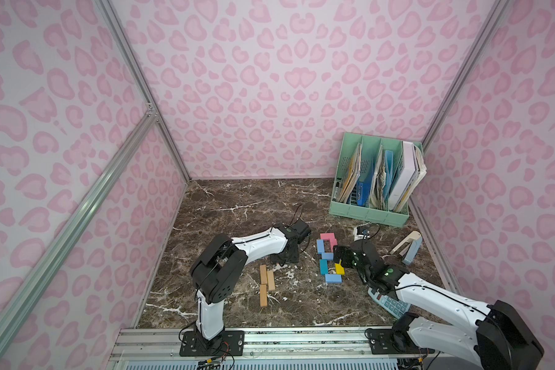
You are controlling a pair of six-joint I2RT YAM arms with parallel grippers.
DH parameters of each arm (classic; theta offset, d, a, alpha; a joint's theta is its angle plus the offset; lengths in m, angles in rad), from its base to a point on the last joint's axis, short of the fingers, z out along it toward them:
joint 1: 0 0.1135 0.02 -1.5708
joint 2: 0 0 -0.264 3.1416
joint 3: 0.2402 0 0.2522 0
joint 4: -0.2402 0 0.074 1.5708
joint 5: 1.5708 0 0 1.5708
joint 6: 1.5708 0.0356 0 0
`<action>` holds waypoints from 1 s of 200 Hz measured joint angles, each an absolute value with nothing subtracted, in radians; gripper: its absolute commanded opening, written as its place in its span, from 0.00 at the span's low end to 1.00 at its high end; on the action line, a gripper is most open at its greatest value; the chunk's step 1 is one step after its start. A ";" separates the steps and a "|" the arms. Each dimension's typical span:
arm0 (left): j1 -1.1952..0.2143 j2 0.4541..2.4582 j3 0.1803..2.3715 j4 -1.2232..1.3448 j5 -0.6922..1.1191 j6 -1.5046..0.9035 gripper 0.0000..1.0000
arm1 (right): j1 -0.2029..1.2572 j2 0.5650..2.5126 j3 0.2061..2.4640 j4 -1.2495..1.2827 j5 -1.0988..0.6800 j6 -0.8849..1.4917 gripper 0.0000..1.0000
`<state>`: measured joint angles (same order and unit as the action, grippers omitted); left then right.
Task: Assemble the number 8 with building blocks
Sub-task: Adjust the building block at the center of the board.
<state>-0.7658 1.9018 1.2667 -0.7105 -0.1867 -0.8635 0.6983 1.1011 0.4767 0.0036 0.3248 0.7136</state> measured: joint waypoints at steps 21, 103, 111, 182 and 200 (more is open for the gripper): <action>-0.763 1.902 1.267 -0.706 -0.180 -0.863 0.65 | 0.698 1.099 0.475 0.004 0.325 0.714 0.97; -0.750 1.902 1.263 -0.689 -0.169 -0.864 0.65 | 0.698 1.098 0.468 0.004 0.320 0.714 0.97; -0.750 1.902 1.263 -0.688 -0.168 -0.864 0.66 | 0.698 1.098 0.468 0.004 0.320 0.714 0.97; -0.742 1.903 1.259 -0.678 -0.162 -0.864 0.69 | 0.698 1.103 0.465 0.004 0.308 0.721 0.97; -0.741 1.908 1.257 -0.674 -0.159 -0.864 0.70 | 0.698 1.103 0.465 0.004 0.307 0.721 0.97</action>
